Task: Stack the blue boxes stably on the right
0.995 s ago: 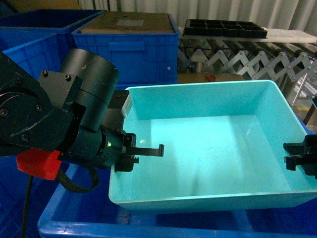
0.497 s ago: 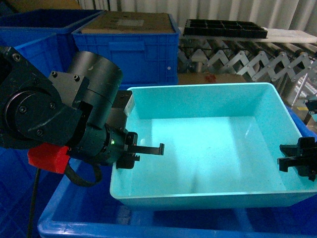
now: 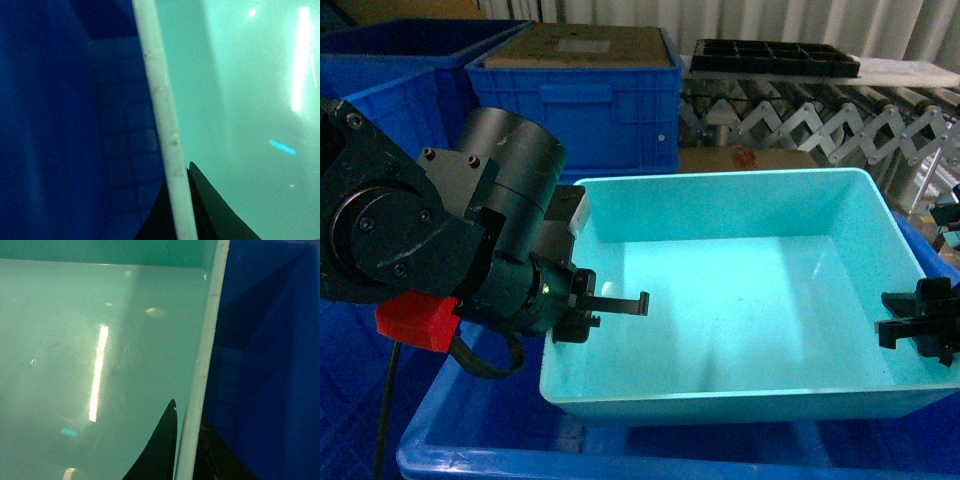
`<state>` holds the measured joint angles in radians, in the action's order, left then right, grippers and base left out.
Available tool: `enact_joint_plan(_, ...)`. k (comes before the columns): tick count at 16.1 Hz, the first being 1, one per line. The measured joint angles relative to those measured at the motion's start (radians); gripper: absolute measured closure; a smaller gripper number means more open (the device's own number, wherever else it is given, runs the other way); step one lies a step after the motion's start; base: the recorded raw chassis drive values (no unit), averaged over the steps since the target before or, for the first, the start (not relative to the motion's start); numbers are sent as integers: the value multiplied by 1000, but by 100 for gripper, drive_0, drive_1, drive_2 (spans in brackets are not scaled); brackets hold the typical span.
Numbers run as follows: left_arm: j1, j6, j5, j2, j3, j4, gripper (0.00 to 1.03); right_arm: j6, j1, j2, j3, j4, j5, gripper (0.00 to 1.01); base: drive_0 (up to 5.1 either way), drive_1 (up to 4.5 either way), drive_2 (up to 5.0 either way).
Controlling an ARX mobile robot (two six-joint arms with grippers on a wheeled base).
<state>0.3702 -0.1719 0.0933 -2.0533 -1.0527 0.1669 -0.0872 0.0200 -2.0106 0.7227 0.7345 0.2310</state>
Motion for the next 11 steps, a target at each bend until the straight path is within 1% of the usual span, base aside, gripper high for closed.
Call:
enact_joint_plan(10, 0, 0, 0, 0, 0, 0, 101, 0, 0, 0, 0, 0, 0, 94, 0, 0, 0)
enact_joint_plan(11, 0, 32, 1, 0, 0, 1, 92, -29, 1, 0, 1, -1, 2, 86, 0, 0, 0)
